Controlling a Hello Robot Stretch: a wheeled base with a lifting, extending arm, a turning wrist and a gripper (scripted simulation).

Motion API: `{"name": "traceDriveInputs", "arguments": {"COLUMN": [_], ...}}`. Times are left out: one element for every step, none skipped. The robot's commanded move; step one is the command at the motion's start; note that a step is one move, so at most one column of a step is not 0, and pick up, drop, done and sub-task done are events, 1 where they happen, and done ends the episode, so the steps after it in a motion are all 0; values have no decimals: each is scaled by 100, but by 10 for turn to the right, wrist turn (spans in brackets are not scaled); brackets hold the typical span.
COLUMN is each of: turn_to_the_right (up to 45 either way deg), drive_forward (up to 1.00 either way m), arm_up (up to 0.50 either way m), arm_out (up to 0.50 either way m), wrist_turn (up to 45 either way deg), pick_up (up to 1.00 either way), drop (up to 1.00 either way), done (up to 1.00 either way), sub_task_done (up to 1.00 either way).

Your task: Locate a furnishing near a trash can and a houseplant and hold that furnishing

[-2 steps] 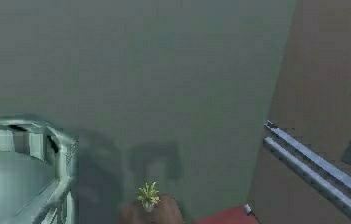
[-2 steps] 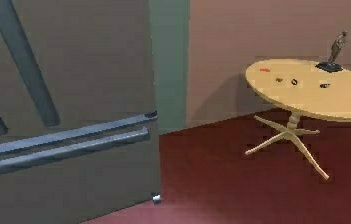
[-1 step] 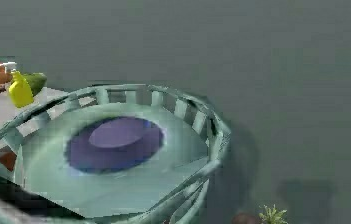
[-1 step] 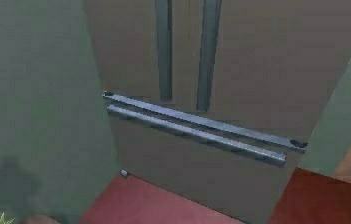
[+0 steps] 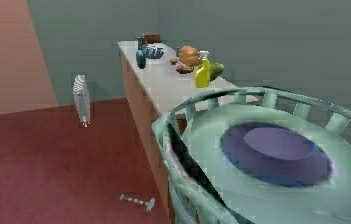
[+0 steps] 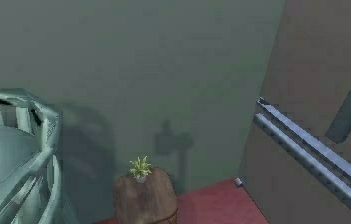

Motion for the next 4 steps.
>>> {"name": "traceDriveInputs", "arguments": {"turn_to_the_right": [0, 0, 0, 0], "drive_forward": [0, 0, 0, 0], "arm_up": [48, 0, 0, 0], "arm_out": [0, 26, 0, 0], "wrist_turn": [0, 0, 450, 450], "pick_up": [0, 0, 0, 0], "drop": [0, 0, 0, 0], "done": [0, 0, 0, 0], "sub_task_done": [0, 0, 0, 0]}}
